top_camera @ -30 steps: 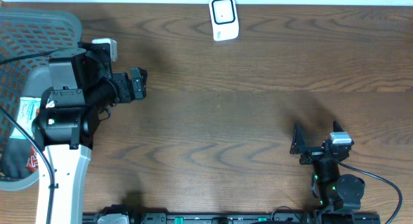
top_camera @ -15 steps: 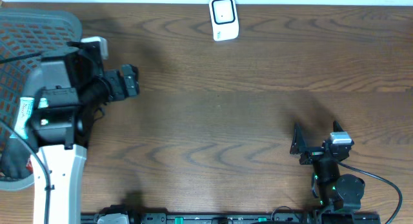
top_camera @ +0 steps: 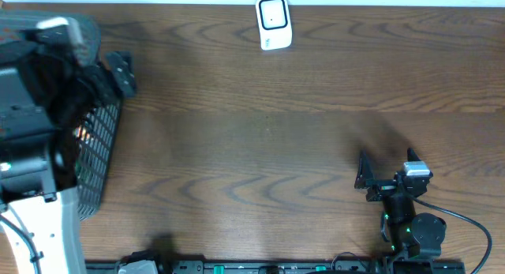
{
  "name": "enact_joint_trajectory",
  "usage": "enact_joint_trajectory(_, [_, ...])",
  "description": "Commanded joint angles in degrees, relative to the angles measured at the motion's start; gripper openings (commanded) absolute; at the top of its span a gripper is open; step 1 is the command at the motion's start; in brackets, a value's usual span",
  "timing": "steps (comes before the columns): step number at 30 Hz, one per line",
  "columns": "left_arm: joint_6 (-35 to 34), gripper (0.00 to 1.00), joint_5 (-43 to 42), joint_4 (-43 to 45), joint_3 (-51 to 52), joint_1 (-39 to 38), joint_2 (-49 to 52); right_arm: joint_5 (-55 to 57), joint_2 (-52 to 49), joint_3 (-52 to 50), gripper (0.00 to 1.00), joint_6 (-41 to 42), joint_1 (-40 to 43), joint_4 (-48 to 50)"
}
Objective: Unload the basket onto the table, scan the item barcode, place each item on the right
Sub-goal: 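Reach the left gripper into the basket and grasp the green-lidded jar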
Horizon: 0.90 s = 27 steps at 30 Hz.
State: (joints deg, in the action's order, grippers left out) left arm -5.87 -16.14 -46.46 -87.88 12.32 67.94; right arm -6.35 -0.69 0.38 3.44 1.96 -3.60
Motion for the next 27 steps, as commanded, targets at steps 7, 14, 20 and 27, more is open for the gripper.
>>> enact_joint_trajectory(7, [-10.3, 0.98, 0.8, -0.6, -11.4, 13.5, 10.3, 0.3, 0.2, -0.1, 0.99, 0.6, -0.6, -0.2])
enact_joint_trajectory(14, [-21.9, 0.98, 0.9, -6.6, -11.8, 22.2, 20.2, 0.3, 0.2, -0.1, 0.99, 0.6, -0.6, -0.2])
enact_joint_trajectory(20, [-24.6, 0.98, 7.1, -14.8, -11.8, 24.7, 25.3, 0.3, 0.2, -0.1, 0.99, 0.6, -0.6, -0.2])
enact_joint_trajectory(27, [-24.7, 0.98, 6.3, -21.2, -10.7, 24.6, 26.5, 0.3, 0.2, -0.1, 0.99, 0.6, -0.6, -0.2])
